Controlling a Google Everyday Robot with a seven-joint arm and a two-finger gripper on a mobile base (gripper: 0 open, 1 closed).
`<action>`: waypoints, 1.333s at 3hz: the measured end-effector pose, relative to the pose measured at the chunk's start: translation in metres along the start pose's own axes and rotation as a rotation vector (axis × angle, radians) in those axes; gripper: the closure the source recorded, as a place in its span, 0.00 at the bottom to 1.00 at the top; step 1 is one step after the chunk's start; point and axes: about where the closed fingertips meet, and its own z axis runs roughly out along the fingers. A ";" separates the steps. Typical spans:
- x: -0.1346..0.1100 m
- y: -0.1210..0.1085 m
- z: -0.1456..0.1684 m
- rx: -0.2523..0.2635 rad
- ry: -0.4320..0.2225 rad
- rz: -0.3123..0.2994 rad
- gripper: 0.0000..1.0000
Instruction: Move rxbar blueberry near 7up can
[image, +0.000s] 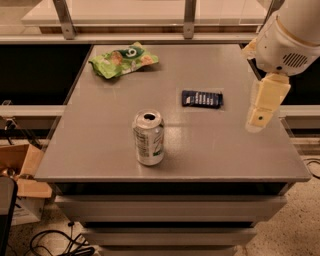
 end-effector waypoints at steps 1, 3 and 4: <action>-0.014 -0.019 0.031 -0.019 0.019 -0.059 0.00; -0.047 -0.050 0.091 -0.055 0.051 -0.164 0.00; -0.055 -0.064 0.117 -0.085 0.062 -0.175 0.00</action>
Offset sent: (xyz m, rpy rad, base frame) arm 0.0895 0.0583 -0.0689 -0.1002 0.0275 0.1750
